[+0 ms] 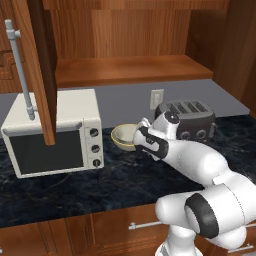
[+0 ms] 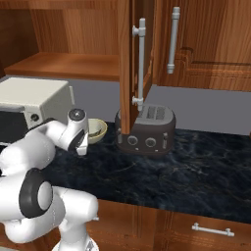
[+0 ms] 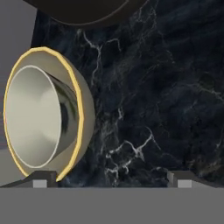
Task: Pick up the bowls on the counter and stack them on top of one another in the open cabinet. Place the smaller bowl on top of the larger bowl.
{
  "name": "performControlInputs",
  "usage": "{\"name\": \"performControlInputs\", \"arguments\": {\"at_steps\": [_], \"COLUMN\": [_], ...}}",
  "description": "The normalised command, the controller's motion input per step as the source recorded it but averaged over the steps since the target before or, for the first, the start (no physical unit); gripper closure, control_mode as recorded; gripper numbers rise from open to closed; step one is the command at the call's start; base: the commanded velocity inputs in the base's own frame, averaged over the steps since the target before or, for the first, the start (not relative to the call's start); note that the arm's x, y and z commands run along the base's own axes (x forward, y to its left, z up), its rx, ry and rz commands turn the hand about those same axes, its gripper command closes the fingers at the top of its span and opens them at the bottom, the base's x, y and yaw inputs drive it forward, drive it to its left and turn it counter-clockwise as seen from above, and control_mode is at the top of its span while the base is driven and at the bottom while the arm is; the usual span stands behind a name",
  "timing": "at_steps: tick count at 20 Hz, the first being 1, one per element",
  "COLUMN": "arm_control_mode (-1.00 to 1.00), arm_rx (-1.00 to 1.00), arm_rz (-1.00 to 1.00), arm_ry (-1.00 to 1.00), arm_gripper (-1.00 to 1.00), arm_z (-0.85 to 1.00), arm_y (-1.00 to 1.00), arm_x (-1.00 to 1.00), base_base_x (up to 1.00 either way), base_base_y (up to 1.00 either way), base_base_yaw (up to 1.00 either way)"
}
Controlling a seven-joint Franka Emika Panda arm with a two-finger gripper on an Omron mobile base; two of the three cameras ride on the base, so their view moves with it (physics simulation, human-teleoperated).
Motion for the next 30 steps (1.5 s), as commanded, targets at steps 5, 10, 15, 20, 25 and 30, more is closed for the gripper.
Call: {"name": "performControlInputs", "arguments": {"at_steps": [5, 10, 15, 20, 25, 30], "arm_control_mode": [-1.00, -1.00, -1.00, -1.00, -1.00, -1.00], "arm_rx": [0.05, 0.00, -0.02, -0.03, -0.01, 0.00], "arm_rz": [0.06, 0.00, 0.00, 0.00, 0.00, 0.00], "arm_ry": [-0.01, 0.00, 0.00, 0.01, 0.01, 0.05], "arm_gripper": [-1.00, -1.00, -1.00, -1.00, -1.00, -1.00], "arm_z": [0.00, -0.02, -0.17, -0.22, -0.22, -0.28], "arm_y": [-0.13, 0.00, 0.00, 0.05, 0.03, 0.06], "arm_x": [0.40, 0.02, 0.16, 0.43, 0.62, 0.62], "base_base_x": [0.00, 0.00, 0.00, 0.00, 0.00, 0.00], "base_base_y": [0.00, 0.00, 0.00, 0.00, 0.00, 0.00], "base_base_yaw": [0.00, 0.00, 0.00, 0.00, 0.00, 0.00]}}
